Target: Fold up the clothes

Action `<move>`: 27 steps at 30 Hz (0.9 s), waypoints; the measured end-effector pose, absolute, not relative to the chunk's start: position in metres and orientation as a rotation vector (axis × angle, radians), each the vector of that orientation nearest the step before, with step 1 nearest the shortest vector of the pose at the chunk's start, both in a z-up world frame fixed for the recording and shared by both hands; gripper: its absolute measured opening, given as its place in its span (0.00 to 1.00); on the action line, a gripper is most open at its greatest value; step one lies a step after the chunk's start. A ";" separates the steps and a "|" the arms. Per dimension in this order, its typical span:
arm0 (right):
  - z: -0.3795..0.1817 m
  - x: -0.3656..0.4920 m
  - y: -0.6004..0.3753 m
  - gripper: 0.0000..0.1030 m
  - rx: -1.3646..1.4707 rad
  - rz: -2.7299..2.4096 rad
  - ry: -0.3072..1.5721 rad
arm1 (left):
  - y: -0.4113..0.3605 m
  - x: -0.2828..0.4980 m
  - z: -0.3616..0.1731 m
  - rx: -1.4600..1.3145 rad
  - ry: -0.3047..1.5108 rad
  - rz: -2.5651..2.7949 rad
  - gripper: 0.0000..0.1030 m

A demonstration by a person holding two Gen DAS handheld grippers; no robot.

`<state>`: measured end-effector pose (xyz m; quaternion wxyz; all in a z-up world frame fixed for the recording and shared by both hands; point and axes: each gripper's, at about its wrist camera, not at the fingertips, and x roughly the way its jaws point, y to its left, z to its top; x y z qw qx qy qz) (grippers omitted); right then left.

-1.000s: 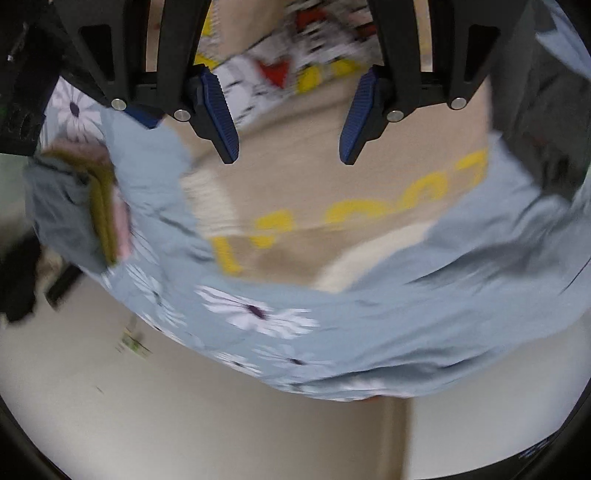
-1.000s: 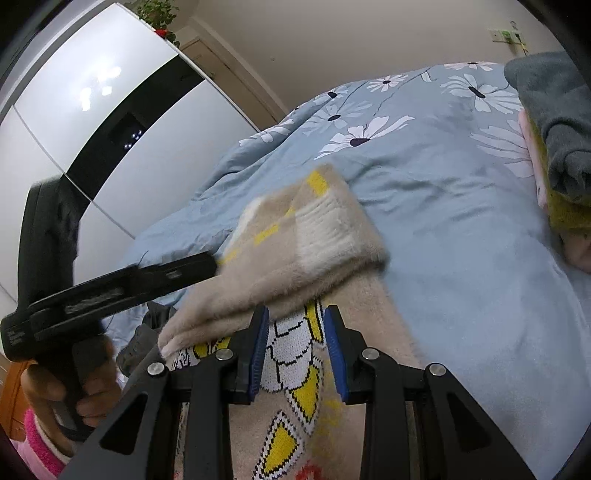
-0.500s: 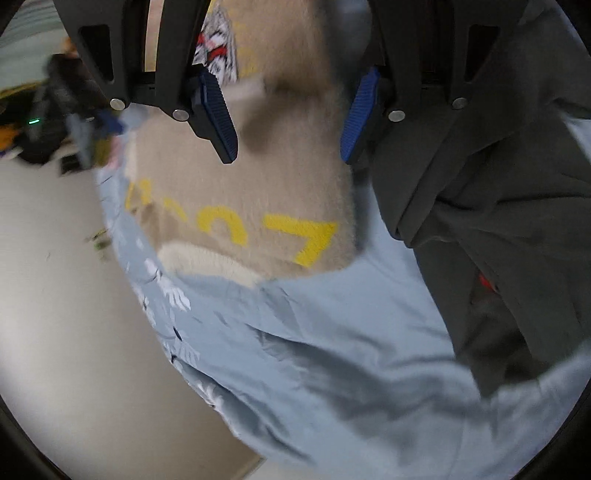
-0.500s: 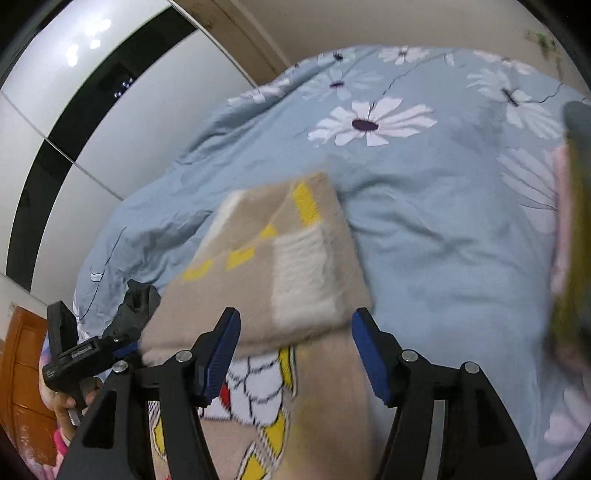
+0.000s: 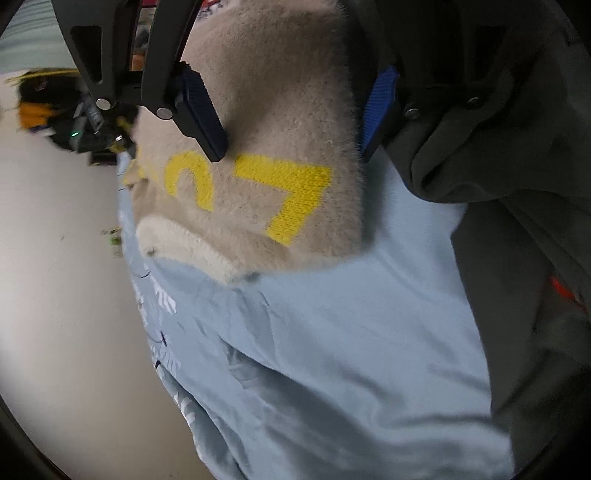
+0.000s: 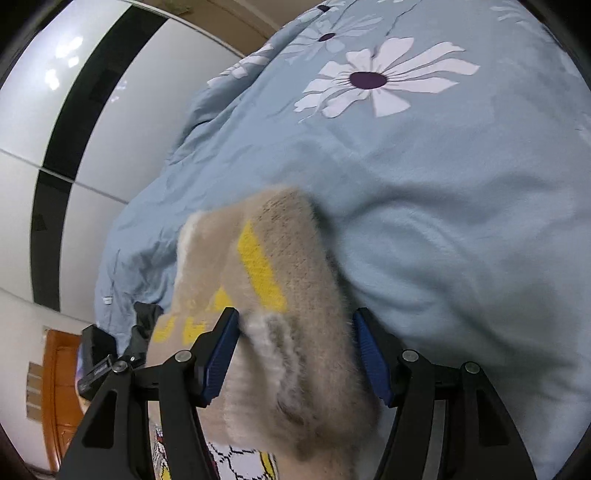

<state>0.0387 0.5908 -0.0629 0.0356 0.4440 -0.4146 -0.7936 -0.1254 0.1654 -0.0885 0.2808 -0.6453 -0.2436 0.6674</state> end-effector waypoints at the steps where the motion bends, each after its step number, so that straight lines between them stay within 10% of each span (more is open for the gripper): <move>1: -0.064 0.040 0.590 0.63 1.343 -2.426 -1.282 | 0.164 -0.125 -0.089 -1.725 -0.663 1.785 0.72; 11: -0.050 0.059 0.578 0.35 1.231 -2.506 -1.177 | 0.157 -0.117 -0.089 -1.680 -0.752 1.759 0.70; 18: -0.024 0.066 0.564 0.26 1.183 -2.605 -1.092 | 0.152 -0.110 -0.074 -1.634 -0.744 1.827 0.28; 27: 0.025 0.104 0.580 0.24 1.027 -2.739 -1.043 | 0.229 -0.102 0.018 -1.310 -0.291 1.907 0.19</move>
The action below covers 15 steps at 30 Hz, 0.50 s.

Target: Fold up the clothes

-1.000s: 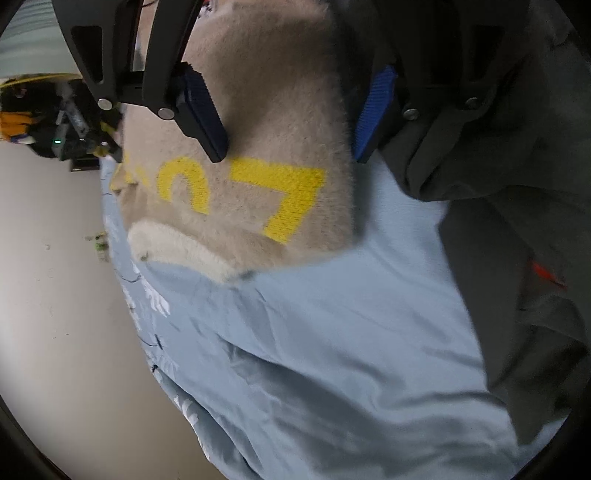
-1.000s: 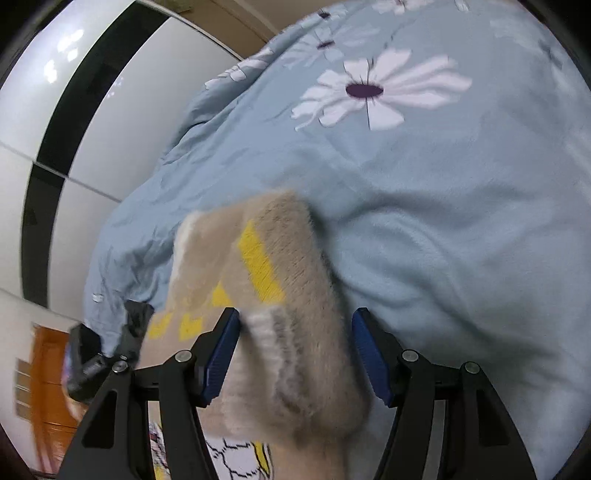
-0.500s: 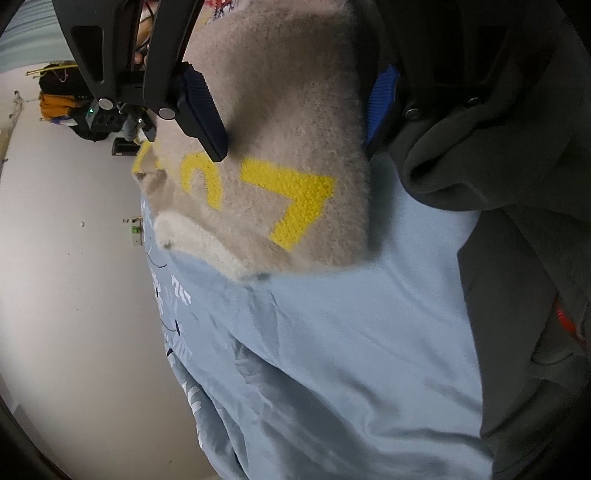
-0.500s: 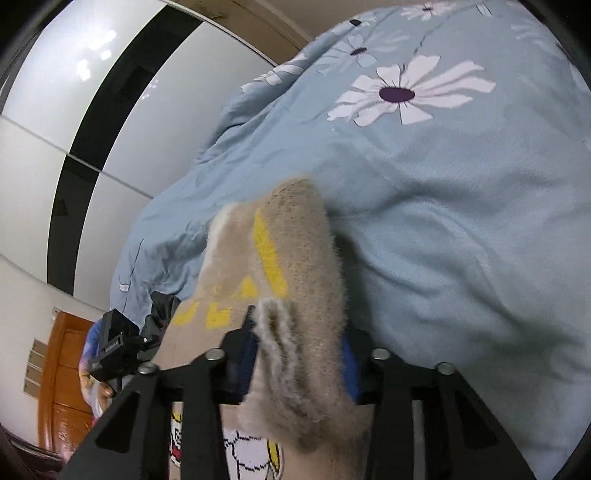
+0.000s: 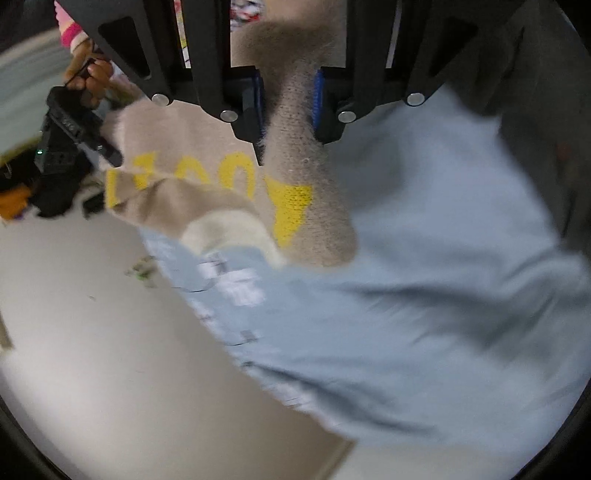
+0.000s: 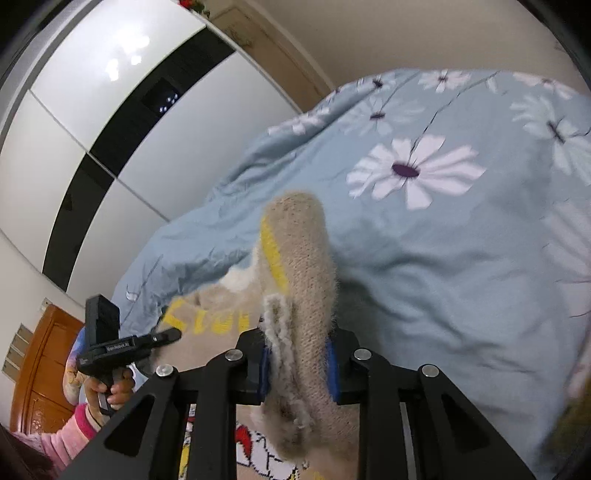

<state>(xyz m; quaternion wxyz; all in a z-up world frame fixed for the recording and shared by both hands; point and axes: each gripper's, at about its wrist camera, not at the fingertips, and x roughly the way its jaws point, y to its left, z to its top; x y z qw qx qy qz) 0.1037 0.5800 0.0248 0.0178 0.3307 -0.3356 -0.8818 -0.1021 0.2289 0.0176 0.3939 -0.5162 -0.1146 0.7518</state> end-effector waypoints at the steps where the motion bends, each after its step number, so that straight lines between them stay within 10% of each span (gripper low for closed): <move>1: 0.031 0.112 0.586 0.24 0.999 -2.772 -1.049 | 0.241 -0.104 0.026 -1.268 -0.288 1.896 0.19; 15: -0.015 0.128 0.643 0.25 1.185 -2.902 -1.295 | 0.334 -0.128 -0.020 -1.330 -0.075 1.926 0.24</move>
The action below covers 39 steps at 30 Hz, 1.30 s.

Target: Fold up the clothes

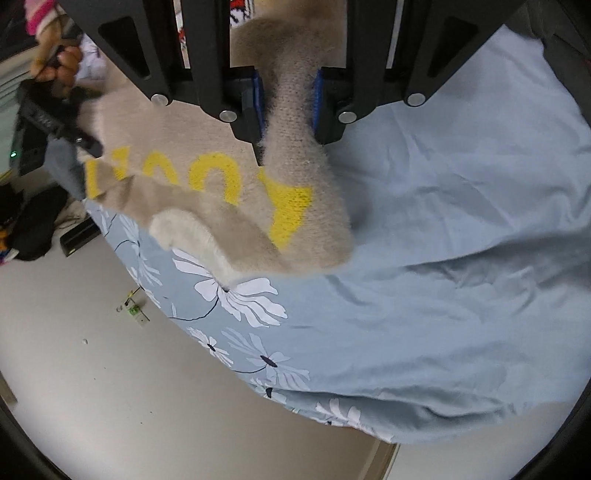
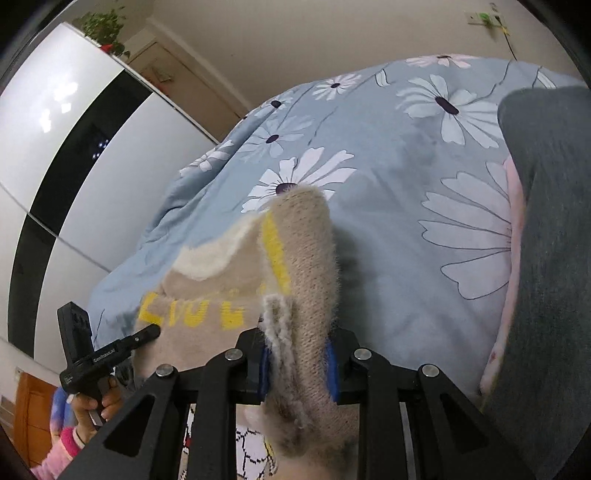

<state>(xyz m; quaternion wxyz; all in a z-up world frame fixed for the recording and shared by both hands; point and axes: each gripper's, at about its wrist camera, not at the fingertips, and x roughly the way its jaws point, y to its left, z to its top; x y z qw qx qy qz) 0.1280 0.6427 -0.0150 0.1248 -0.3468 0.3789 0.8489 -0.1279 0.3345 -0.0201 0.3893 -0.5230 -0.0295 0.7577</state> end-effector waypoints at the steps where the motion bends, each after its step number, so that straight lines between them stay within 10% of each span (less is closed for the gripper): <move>1: -0.015 0.126 0.643 0.25 -1.021 2.470 1.096 | 0.335 -0.129 -0.019 -1.345 -0.079 1.922 0.25; 10: 0.008 0.155 0.622 0.36 -1.016 2.419 1.040 | 0.284 -0.082 0.002 -1.404 -0.162 1.870 0.57; 39: -0.007 0.282 0.465 0.46 -1.281 2.416 1.024 | 0.214 0.075 -0.020 -1.537 -0.028 1.720 0.60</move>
